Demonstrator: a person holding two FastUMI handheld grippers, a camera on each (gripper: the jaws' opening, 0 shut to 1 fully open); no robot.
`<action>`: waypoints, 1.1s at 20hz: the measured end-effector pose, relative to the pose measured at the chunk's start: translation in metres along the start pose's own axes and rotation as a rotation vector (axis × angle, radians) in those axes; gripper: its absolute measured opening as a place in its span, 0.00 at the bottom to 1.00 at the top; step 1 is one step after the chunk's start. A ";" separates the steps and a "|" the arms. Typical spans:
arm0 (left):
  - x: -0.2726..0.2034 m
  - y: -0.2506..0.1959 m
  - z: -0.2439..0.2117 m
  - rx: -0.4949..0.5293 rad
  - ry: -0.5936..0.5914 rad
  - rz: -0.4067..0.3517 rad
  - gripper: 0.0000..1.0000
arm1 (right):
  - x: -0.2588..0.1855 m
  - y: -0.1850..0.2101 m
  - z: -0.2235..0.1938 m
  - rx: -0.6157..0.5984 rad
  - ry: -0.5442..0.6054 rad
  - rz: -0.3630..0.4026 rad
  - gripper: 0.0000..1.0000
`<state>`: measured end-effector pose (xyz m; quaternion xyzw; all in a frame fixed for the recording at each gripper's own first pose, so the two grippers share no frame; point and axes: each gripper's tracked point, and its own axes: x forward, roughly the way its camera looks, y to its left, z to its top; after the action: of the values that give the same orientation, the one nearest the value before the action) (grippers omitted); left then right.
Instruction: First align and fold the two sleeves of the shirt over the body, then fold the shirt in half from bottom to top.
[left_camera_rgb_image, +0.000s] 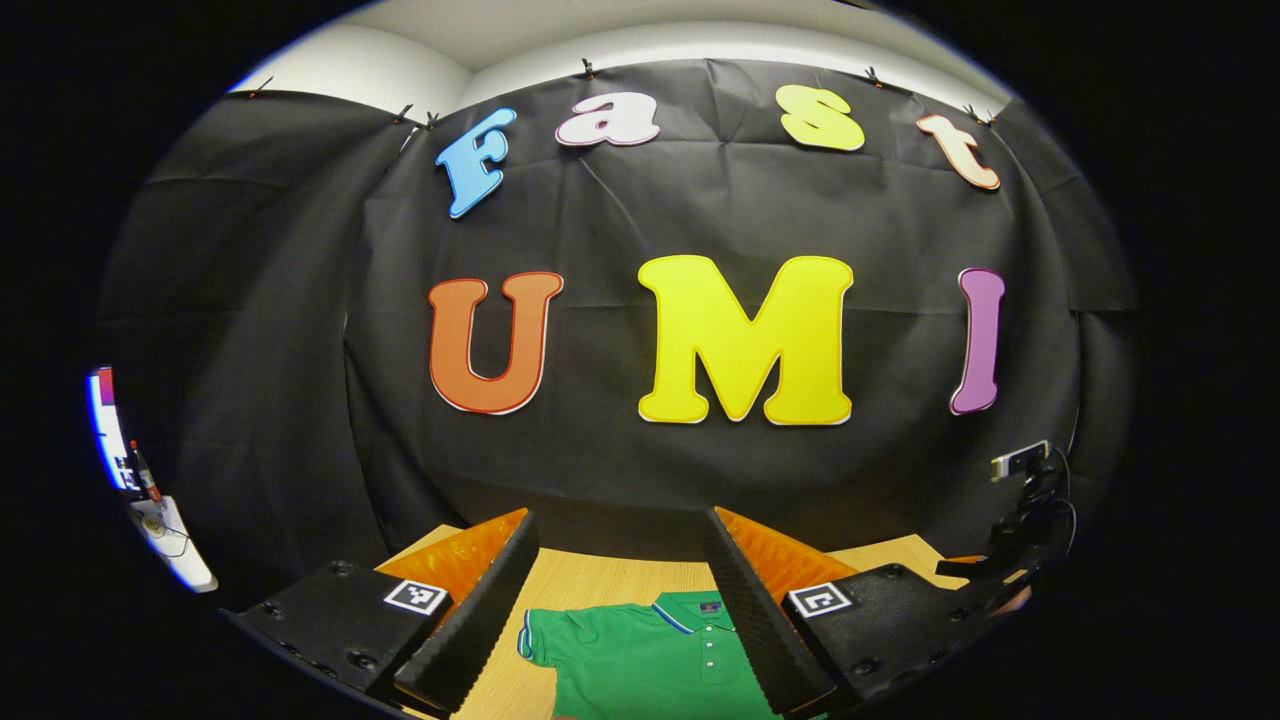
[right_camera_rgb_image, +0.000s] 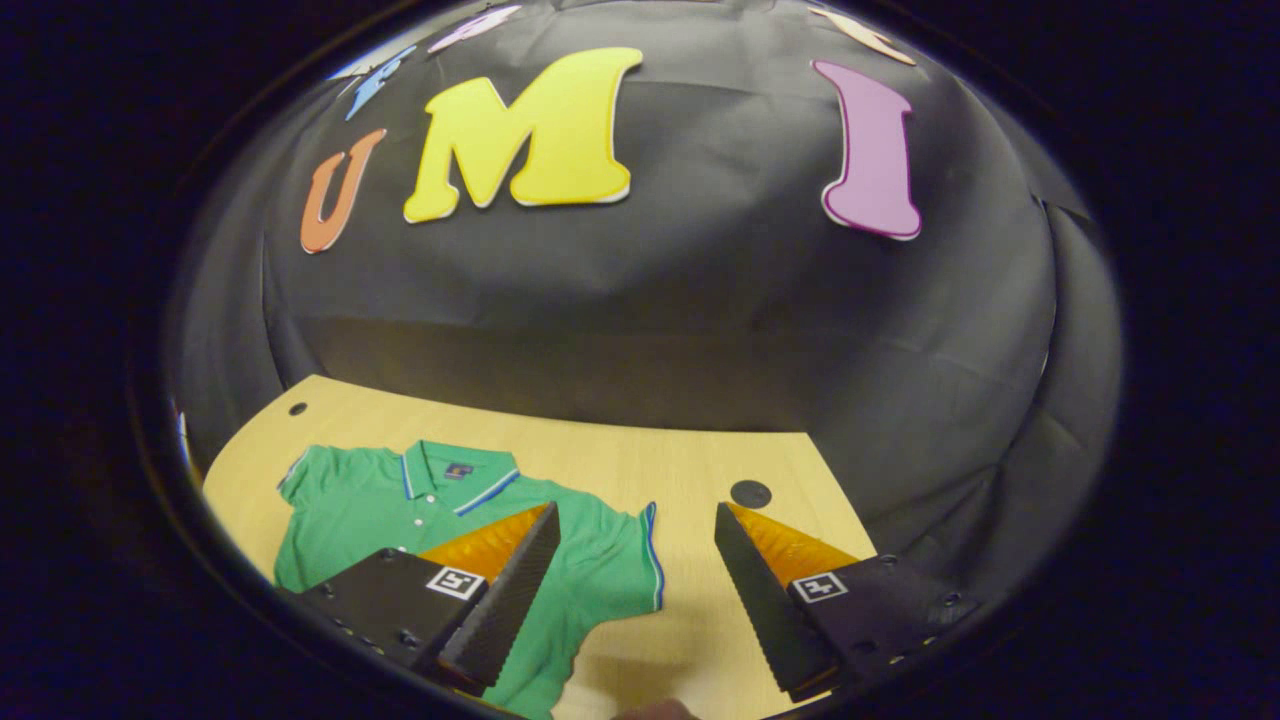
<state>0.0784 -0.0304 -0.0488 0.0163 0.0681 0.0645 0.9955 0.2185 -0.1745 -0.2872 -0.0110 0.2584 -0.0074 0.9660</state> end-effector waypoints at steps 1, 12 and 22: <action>0.003 -0.003 -0.001 0.004 0.001 -0.001 1.00 | 0.013 -0.004 -0.011 0.006 0.021 0.004 0.96; 0.012 -0.007 -0.037 0.030 0.098 0.034 1.00 | 0.103 -0.008 -0.096 0.052 0.215 0.043 0.98; 0.014 -0.017 -0.045 0.042 0.120 0.026 1.00 | 0.111 -0.004 -0.107 0.081 0.256 0.087 0.39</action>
<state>0.0880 -0.0441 -0.0958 0.0342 0.1285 0.0766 0.9881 0.2612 -0.1827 -0.4355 0.0402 0.3794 0.0226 0.9241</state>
